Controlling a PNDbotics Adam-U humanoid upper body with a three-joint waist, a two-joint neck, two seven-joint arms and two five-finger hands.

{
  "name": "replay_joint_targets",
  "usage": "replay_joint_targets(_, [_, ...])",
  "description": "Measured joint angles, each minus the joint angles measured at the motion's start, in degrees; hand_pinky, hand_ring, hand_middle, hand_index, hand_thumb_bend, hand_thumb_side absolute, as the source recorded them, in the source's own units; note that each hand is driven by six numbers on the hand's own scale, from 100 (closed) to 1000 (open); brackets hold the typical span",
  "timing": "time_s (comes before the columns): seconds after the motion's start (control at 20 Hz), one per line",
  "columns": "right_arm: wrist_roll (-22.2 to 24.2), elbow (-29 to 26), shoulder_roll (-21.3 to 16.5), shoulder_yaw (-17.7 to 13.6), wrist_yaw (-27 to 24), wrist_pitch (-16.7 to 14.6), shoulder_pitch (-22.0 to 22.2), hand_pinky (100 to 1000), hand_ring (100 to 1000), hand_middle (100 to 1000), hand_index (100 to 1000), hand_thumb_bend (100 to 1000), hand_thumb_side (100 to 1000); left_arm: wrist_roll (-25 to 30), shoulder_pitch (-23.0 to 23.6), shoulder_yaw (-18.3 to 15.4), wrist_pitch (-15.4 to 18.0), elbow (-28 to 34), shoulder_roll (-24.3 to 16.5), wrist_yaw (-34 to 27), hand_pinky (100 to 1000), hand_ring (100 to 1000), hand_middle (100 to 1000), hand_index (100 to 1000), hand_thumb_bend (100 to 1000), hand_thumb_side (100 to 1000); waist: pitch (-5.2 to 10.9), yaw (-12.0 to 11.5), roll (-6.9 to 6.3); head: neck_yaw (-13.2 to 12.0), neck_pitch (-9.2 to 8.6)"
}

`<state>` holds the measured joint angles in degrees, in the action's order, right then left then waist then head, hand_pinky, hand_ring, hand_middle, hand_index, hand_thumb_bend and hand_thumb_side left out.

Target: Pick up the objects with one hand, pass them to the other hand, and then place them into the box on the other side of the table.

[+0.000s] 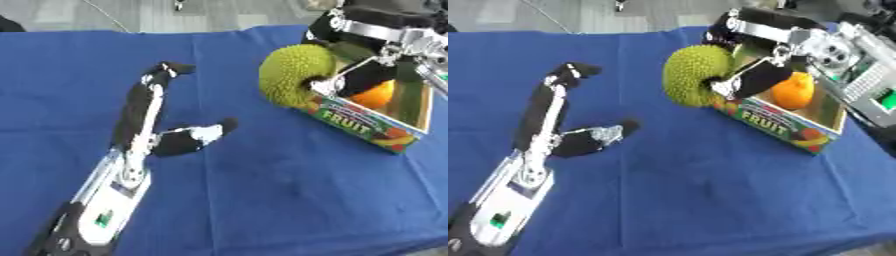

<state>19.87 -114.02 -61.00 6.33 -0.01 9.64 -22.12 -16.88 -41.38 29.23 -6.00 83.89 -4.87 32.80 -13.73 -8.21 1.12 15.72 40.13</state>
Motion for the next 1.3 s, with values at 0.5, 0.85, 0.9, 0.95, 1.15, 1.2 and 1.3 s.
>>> replay_joint_targets(0.5, [-10.0, 0.0, -4.0, -8.8, -9.4, 2.0, 10.9, 581, 487, 443, 556, 100, 100, -0.1, 1.1, -2.9, -4.1, 5.2, -4.9, -4.0, 766, 764, 700, 789, 734, 594, 0.00, 1.2, -0.62, -0.3, -0.08])
replay_joint_targets(0.85, [-14.3, 0.0, -5.1, -12.3, -14.7, 1.6, 16.1, 575, 488, 447, 558, 100, 100, -2.3, 2.2, -5.4, -5.8, 7.2, -8.2, -8.2, 750, 750, 687, 785, 697, 610, 0.00, 1.6, -0.89, -0.3, -0.44])
replay_joint_targets(0.9, [-14.9, 0.0, -5.2, -12.7, -15.2, 1.6, 16.9, 575, 488, 446, 558, 100, 100, -2.7, 2.5, -5.9, -6.0, 7.7, -8.9, -9.3, 749, 749, 686, 784, 694, 610, 0.00, 1.6, -0.89, -0.2, -0.45])
replay_joint_targets(0.95, [-15.6, 0.0, -5.4, -13.1, -15.6, 1.5, 17.7, 575, 488, 447, 558, 100, 100, -3.2, 2.7, -6.3, -6.2, 8.2, -9.5, -10.5, 748, 747, 685, 784, 691, 610, 0.00, 1.7, -0.89, -0.2, -0.46])
replay_joint_targets(1.15, [-18.6, 0.0, -5.4, -14.7, -16.7, 1.6, 21.2, 572, 488, 448, 560, 100, 100, -6.2, 3.6, -8.5, -6.5, 10.9, -11.4, -15.7, 741, 743, 681, 781, 680, 607, 0.00, 1.7, -0.89, 0.0, -0.52])
replay_joint_targets(1.2, [-19.5, 0.0, -5.4, -15.1, -16.9, 1.7, 22.0, 571, 488, 449, 560, 100, 100, -7.1, 3.8, -9.1, -6.5, 11.7, -11.7, -16.9, 740, 742, 681, 781, 680, 606, 0.00, 1.7, -0.89, 0.0, -0.56])
replay_joint_targets(1.3, [-21.5, 0.0, -5.4, -15.7, -17.4, 2.2, 23.3, 570, 488, 449, 561, 100, 100, -8.9, 4.1, -10.2, -6.5, 13.1, -12.0, -19.2, 737, 741, 679, 780, 679, 602, 0.00, 1.6, -0.89, 0.1, -0.97])
